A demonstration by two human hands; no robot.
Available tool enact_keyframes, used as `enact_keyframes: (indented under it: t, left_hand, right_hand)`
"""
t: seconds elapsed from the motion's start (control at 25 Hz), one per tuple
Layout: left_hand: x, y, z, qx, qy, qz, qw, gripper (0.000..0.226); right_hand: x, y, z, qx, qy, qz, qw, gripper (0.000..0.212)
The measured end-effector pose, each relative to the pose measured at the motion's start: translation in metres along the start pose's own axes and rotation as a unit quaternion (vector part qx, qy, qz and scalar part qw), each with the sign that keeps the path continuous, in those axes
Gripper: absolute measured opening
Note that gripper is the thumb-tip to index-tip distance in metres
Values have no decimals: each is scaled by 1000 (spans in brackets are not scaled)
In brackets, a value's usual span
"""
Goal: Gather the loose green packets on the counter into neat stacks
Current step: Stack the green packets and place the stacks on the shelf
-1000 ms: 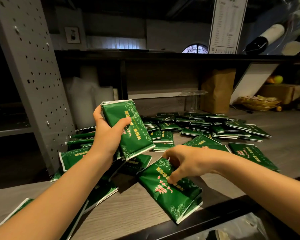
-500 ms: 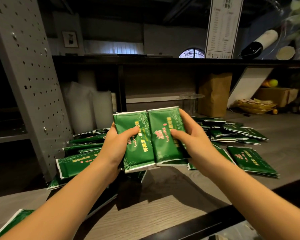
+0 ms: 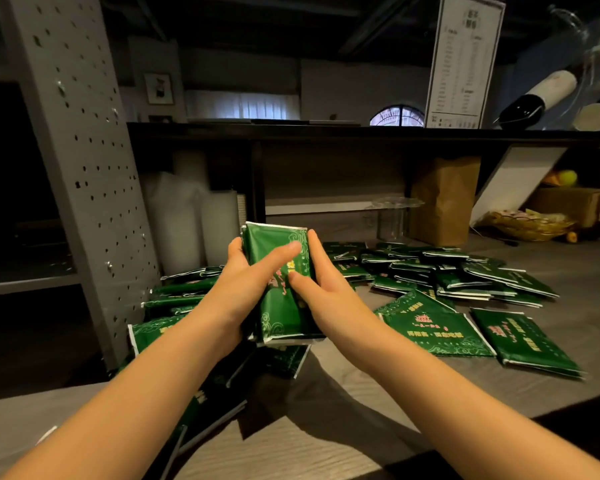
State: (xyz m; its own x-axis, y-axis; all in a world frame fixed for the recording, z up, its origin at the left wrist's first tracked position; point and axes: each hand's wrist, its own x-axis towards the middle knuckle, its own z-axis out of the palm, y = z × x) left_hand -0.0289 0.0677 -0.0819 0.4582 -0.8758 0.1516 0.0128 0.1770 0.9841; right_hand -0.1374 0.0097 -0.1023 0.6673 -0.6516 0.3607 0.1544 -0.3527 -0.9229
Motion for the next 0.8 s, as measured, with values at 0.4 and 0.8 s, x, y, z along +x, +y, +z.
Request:
enact_keyframes:
  t: [0.4,0.8]
  left_hand:
    - [23,29,-16,55,6,44,997,47]
    - [-77,28,-85,16,151,113,982,46]
  right_hand:
    - [14,-12,-14,32,-2,-61,998,36]
    - [-18,-1,43,-175,-163,13,971,22]
